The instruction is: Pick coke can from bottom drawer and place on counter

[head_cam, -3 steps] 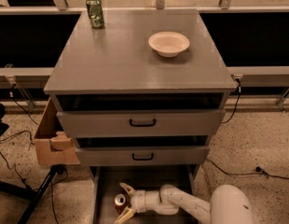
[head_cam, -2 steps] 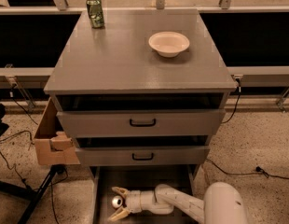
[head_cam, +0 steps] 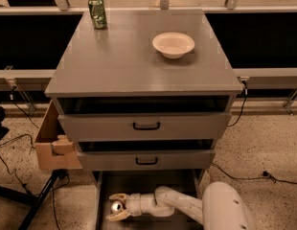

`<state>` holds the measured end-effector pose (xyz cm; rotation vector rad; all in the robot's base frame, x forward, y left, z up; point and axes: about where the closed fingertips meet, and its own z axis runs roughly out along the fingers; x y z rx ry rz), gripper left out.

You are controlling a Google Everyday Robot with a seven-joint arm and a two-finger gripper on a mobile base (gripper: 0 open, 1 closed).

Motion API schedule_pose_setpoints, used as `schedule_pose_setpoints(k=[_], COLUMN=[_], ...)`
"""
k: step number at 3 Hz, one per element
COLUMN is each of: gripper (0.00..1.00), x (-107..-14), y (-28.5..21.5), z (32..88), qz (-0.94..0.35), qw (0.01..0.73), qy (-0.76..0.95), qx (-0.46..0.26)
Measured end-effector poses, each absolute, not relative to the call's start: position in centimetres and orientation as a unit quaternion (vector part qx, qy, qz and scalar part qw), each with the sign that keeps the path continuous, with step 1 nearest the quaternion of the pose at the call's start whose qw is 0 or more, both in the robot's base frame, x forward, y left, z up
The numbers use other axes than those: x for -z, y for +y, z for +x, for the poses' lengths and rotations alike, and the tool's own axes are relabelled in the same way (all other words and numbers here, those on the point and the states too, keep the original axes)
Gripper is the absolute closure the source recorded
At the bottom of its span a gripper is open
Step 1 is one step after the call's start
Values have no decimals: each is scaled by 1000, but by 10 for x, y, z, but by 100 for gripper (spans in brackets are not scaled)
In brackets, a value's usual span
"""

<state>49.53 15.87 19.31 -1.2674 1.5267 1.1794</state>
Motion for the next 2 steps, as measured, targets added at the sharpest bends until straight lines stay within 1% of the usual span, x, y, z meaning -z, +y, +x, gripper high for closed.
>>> schedule_pose_setpoints(k=[1, 2], gripper=[96, 100], x=[-196, -196], y=[159, 159], z=[495, 495], qz=[-502, -502], qw=[405, 405], qy=[605, 605], qx=[-467, -467])
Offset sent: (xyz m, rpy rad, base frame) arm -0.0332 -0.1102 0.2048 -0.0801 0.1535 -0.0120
